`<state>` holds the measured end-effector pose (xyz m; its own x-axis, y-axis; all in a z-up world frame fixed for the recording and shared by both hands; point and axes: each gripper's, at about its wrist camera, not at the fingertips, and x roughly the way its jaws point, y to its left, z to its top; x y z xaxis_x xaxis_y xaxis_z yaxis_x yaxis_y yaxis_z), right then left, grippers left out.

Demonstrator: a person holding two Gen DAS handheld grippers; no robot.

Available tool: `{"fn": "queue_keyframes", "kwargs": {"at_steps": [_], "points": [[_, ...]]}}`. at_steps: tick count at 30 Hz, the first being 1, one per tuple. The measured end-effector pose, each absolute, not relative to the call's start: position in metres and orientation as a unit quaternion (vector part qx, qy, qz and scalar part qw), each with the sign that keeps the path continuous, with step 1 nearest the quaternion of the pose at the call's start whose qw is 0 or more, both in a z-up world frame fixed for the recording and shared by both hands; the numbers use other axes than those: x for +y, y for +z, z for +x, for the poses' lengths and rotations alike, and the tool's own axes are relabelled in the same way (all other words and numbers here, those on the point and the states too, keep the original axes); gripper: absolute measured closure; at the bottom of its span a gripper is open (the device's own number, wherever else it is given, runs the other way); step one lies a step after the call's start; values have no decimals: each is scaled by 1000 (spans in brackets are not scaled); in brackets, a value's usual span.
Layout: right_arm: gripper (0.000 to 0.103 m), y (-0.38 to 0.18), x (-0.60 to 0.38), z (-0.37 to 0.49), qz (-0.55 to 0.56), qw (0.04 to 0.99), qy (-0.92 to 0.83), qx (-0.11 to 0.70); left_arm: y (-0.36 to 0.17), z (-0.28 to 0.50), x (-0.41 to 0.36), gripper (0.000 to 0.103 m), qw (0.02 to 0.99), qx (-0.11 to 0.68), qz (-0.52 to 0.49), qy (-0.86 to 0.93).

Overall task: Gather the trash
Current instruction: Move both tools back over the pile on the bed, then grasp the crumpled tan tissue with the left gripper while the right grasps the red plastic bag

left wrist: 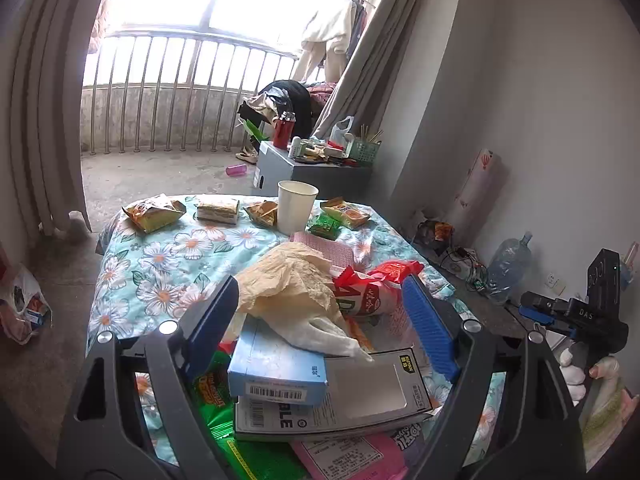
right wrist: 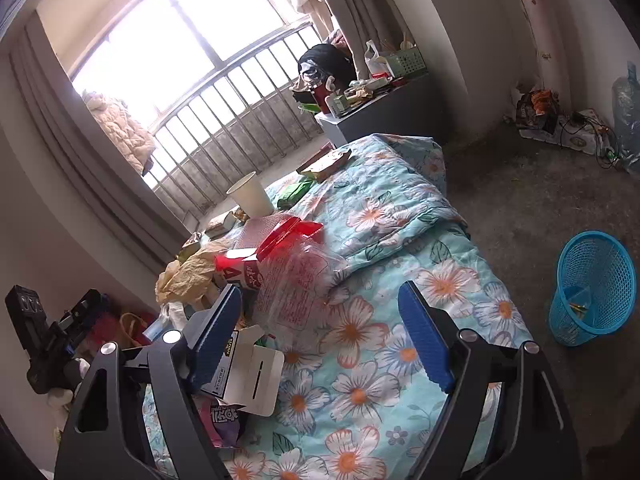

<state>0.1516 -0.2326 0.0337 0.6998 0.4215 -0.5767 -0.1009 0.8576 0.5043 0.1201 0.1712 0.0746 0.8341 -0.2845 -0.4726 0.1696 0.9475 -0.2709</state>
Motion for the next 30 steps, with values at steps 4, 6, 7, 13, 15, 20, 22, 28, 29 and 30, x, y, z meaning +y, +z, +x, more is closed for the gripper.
{"fn": "queue_keyframes", "kwargs": {"at_steps": [4, 6, 7, 13, 15, 20, 22, 28, 29, 30], "points": [[28, 30, -227, 174, 238, 883, 161, 371, 67, 151, 165, 24, 946, 294, -77, -111], [29, 28, -223, 188, 247, 877, 169, 376, 62, 163, 164, 24, 943, 305, -71, -109], [31, 27, -222, 194, 252, 874, 173, 379, 60, 167, 163, 24, 942, 309, -73, -114], [35, 17, -209, 241, 293, 840, 208, 407, 48, 187, 154, 24, 938, 330, -39, -103], [38, 14, -202, 256, 299, 831, 217, 417, 43, 195, 154, 24, 933, 344, -36, -99], [42, 6, -187, 294, 295, 823, 211, 437, 28, 208, 152, 27, 922, 375, -17, -90], [45, 1, -182, 306, 289, 820, 206, 450, 23, 212, 151, 32, 918, 386, -10, -89], [59, -14, -171, 325, 272, 808, 201, 482, 16, 218, 153, 56, 910, 404, -16, -90], [61, -15, -169, 325, 269, 807, 202, 485, 15, 219, 154, 60, 910, 405, -18, -91], [64, -16, -168, 326, 268, 807, 202, 487, 15, 219, 154, 65, 909, 406, -21, -92]]}}
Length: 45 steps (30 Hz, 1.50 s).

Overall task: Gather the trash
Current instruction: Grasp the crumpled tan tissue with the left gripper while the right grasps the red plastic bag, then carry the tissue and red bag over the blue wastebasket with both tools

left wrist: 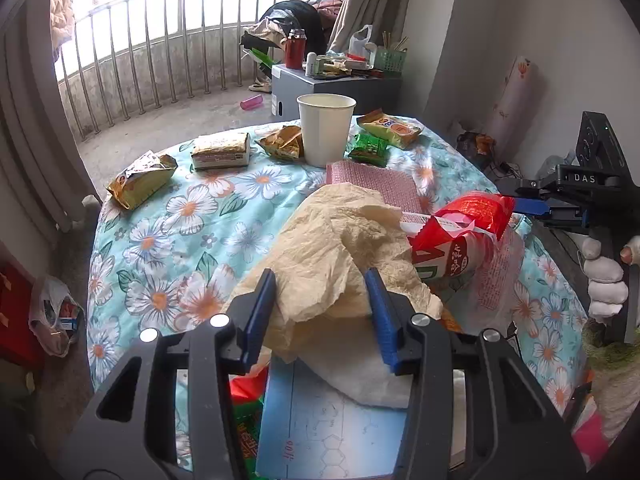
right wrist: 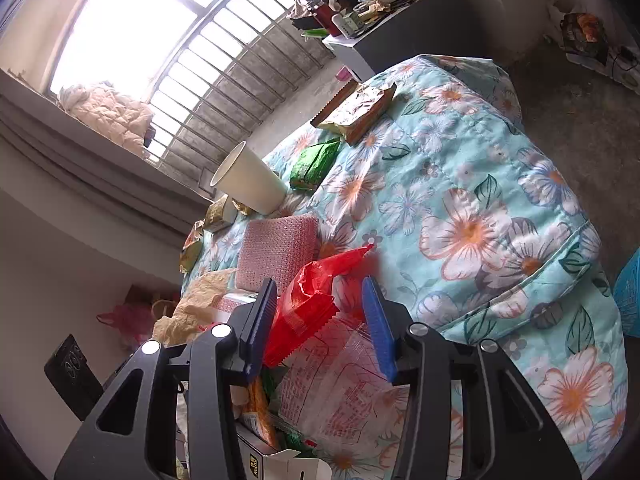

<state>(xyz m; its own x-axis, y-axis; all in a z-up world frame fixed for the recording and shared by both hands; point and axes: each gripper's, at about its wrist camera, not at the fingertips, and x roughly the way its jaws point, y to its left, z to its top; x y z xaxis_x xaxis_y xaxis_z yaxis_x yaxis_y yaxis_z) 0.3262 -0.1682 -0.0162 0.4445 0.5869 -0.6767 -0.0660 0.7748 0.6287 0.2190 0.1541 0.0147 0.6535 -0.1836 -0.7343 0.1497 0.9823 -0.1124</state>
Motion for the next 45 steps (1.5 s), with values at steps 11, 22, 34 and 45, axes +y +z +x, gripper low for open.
{"fn": "queue_keyframes", "kwargs": {"at_steps": [11, 22, 34, 45], "points": [[89, -5, -163, 322, 263, 810, 228, 471, 24, 217, 167, 93, 914, 388, -72, -95], [91, 23, -171, 311, 285, 818, 254, 429, 49, 203, 183, 99, 937, 312, -122, -94], [91, 57, -184, 285, 292, 832, 268, 388, 86, 173, 195, 100, 956, 235, -149, -98], [91, 87, -220, 238, 306, 851, 255, 342, 129, 141, 171, 100, 966, 189, -123, -129]]}}
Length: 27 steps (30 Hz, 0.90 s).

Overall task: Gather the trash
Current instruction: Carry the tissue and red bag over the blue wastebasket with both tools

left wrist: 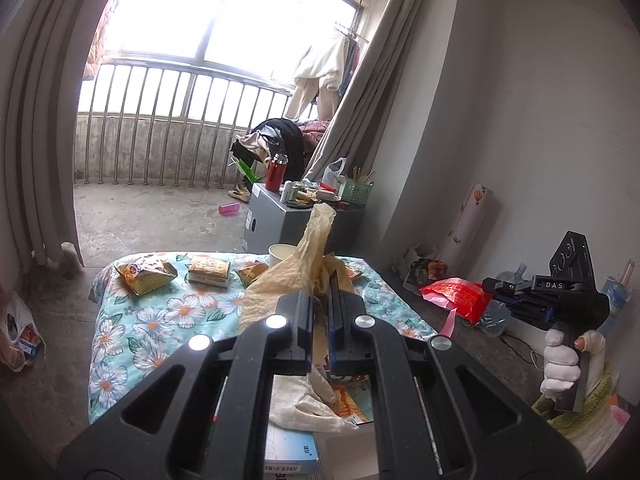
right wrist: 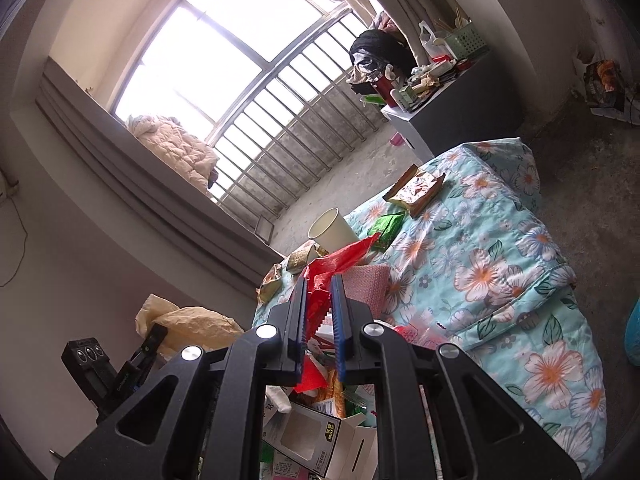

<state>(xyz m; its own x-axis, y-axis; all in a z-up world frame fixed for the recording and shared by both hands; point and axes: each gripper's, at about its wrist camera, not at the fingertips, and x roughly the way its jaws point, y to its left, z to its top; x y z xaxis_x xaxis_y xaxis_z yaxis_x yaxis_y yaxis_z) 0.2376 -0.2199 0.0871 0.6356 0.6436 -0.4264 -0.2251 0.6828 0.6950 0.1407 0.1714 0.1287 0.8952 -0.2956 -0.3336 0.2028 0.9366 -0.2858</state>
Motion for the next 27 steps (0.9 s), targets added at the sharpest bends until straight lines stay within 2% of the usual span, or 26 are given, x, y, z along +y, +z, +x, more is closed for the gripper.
{"fn": "queue_keyframes", "kwargs": {"at_steps": [14, 21, 27], "points": [[91, 90, -358, 166, 374, 871, 177, 266, 155, 149, 57, 100, 950, 211, -72, -220], [91, 69, -458, 122, 404, 880, 78, 237, 147, 184, -59, 100, 914, 252, -43, -316], [91, 30, -525, 99, 414, 877, -17, 244, 104, 211, -196, 100, 855, 319, -1, -408]]}}
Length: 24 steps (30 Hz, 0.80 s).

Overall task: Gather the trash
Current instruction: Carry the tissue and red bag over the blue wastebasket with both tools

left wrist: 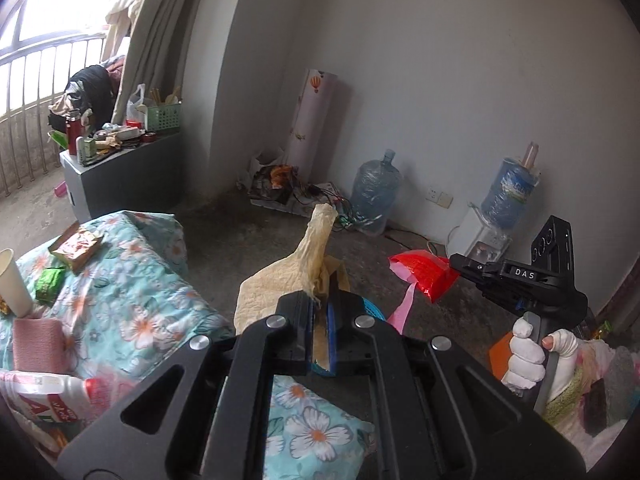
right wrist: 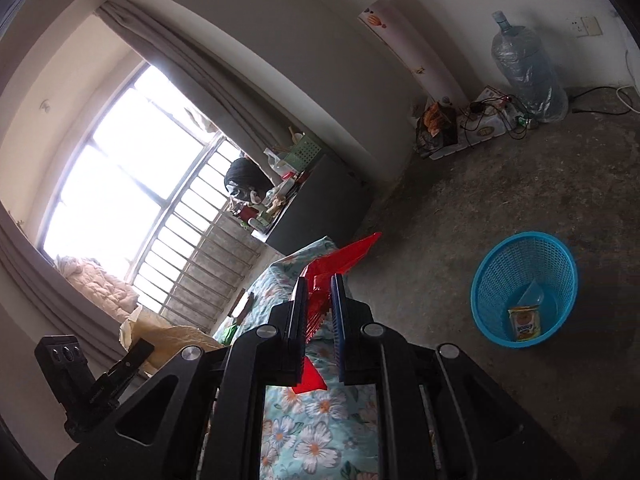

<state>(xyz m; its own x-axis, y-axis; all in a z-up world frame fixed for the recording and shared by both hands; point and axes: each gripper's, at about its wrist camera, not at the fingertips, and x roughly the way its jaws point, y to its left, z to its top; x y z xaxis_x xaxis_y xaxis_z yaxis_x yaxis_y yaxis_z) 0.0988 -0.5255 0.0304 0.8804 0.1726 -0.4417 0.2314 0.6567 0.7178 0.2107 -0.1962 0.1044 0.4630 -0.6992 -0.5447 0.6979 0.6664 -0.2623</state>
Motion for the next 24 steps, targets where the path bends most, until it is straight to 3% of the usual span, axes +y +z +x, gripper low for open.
{"fn": "queue_keyframes", "kwargs": {"at_steps": [9, 19, 20, 21, 23, 24], "points": [[91, -70, -599, 105, 450, 834, -116, 297, -8, 233, -394, 100, 762, 424, 129, -471], [89, -173, -649, 160, 434, 799, -183, 373, -130, 276, -509, 98, 720, 495, 212, -437], [89, -182, -652, 168, 430, 797, -189, 379, -137, 280, -514, 86, 717, 502, 211, -434], [87, -191, -657, 175, 426, 794, -195, 387, -145, 284, -521, 65, 716, 509, 210, -430], [76, -210, -666, 185, 422, 783, -214, 404, -154, 289, -527, 53, 723, 508, 200, -424], [70, -217, -670, 187, 423, 776, -226, 410, -157, 290, -530, 53, 725, 507, 196, -423]]}}
